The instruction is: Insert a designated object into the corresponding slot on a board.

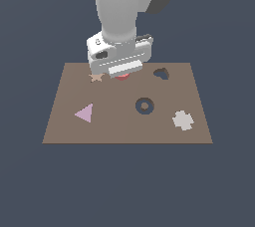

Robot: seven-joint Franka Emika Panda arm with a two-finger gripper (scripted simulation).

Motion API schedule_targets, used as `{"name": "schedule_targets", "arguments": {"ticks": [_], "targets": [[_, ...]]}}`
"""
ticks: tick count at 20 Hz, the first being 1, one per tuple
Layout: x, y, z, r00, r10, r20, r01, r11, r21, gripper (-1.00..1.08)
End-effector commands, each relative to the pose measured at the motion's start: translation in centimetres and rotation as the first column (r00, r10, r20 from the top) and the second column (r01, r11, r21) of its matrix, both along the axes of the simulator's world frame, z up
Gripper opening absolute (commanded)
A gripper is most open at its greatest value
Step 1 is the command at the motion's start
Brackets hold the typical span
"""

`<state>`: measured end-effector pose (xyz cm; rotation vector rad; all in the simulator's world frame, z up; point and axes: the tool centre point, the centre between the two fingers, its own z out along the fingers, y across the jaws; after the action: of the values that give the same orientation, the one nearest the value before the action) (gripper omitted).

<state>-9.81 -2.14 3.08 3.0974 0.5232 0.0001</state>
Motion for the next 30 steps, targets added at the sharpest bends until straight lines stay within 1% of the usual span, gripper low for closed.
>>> {"name": "schedule_targets", "arguments": {"ticks": [1,13,21,26,30], "targets": [[0.0,0.0,-0.1,1.0,0.001,0.0,-0.001,1.0,0.0,-1.0],[0.1,0.0,0.0,1.0,0.012,0.001,-0.012,1.0,0.0,-1.0],[0.8,-0.5,0.1,0.995,0.103,0.001,-0.103,0.995,0.0,-1.0],[1.6,-0.9,0.1,0.978,0.207,0.001,-0.207,0.978,0.0,-1.0],[2.5,-1.2,0.2,0.949,0.314,0.001,-0.314,0.949,-0.001,-1.0]]}}
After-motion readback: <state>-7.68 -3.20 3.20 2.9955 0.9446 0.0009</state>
